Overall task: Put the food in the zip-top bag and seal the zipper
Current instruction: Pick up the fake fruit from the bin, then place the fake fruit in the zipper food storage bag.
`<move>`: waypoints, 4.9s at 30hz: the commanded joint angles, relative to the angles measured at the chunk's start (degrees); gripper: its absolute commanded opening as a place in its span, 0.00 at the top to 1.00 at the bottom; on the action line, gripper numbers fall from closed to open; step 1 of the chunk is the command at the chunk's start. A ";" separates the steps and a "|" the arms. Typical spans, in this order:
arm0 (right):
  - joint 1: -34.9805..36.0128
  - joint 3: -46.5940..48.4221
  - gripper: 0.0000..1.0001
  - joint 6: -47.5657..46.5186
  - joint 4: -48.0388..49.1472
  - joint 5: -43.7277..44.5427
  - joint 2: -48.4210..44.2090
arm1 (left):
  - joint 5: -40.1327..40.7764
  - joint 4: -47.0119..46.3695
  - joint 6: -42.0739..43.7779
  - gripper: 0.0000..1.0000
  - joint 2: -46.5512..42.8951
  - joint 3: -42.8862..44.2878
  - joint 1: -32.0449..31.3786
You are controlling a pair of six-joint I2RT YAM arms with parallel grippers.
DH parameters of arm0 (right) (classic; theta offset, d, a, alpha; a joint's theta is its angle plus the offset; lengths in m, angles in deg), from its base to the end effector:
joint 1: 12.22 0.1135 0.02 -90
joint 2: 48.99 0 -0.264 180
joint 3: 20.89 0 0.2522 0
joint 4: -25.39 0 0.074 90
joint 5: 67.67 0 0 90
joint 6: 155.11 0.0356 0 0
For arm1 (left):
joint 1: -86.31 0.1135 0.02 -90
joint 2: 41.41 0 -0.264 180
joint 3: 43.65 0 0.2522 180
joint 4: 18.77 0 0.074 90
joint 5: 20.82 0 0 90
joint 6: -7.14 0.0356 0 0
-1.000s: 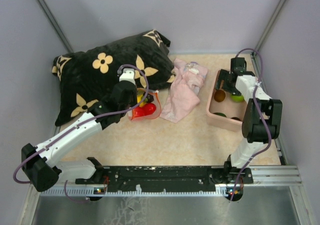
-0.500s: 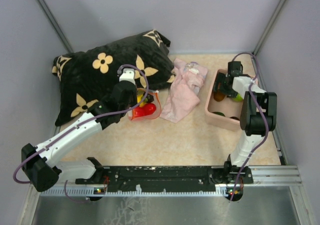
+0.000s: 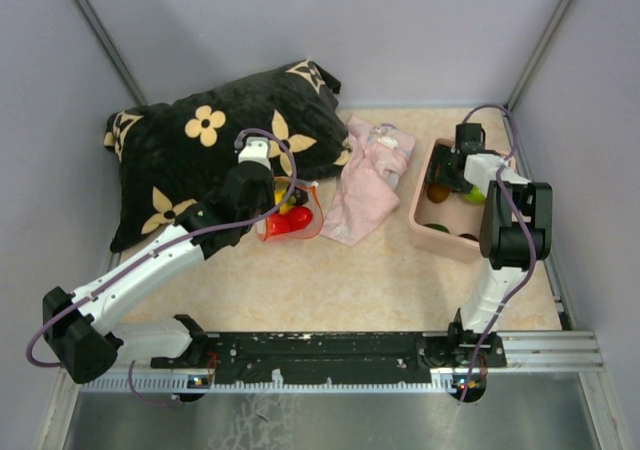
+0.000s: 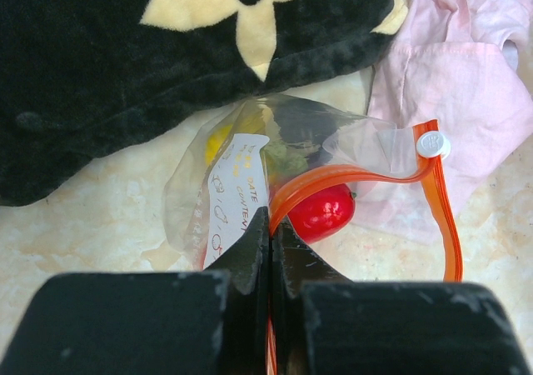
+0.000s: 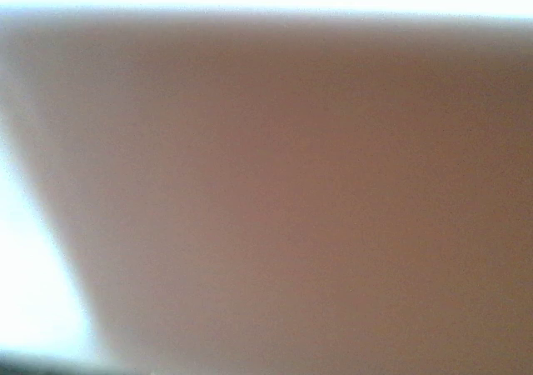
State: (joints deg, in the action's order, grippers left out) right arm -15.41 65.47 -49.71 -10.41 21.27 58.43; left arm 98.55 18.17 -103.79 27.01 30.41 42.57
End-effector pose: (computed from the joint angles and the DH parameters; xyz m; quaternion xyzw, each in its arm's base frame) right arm 0.3937 -0.0213 0.1830 0.1522 0.9463 0.0391 0.2826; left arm 0.2025 -0.1696 0.3292 0.0449 0.8511 -0.0669 0.5188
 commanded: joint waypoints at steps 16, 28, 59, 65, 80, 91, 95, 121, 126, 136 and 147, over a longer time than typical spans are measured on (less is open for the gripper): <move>-0.16 -18.91 0.22 0.43 15.39 -5.35 -9.61 | -1.24 0.29 -1.74 1.00 -3.18 0.29 -0.11; -0.16 -21.52 0.32 0.46 18.50 -4.06 -9.44 | -1.78 0.22 -3.07 1.00 -4.26 -0.88 -0.11; 9.70 -11.20 0.48 3.89 3.69 -3.59 -40.46 | -9.35 -2.70 -3.05 1.00 -1.09 1.09 -0.11; 18.75 -10.49 0.48 6.57 6.09 -4.30 -42.95 | -10.64 -2.58 -3.44 1.00 0.07 1.67 -0.11; 36.40 -15.03 0.48 8.68 22.81 -13.44 -41.86 | -11.93 -0.97 -3.64 1.00 0.86 3.73 -0.09; 43.35 -18.76 0.48 7.72 32.66 -17.81 -35.96 | -12.63 0.28 -4.85 1.00 0.89 3.95 -0.09; 45.51 -20.43 0.48 6.55 35.55 -17.57 -33.13 | -13.18 0.29 -5.56 1.00 1.30 4.02 -0.10; 48.35 -20.79 0.36 15.29 57.89 -5.67 -14.33 | -16.16 0.91 -7.46 1.00 3.01 5.40 -0.15; 48.37 -18.55 0.27 16.46 57.68 -5.62 -10.83 | -16.65 0.70 -8.14 1.00 3.12 5.38 -0.13; 48.37 -16.23 0.22 16.66 56.34 -6.77 -9.86 | -15.51 0.55 -8.49 1.00 2.25 4.26 -0.11; 48.36 -16.00 0.21 10.36 48.03 -8.48 -18.49 | -11.29 0.55 -10.43 1.00 -0.51 1.62 -0.09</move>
State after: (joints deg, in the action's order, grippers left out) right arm 32.37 46.56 -34.82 39.27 13.33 46.91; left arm 84.80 19.89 -112.88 28.67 32.79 42.57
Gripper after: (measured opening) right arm 0.783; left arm 0.008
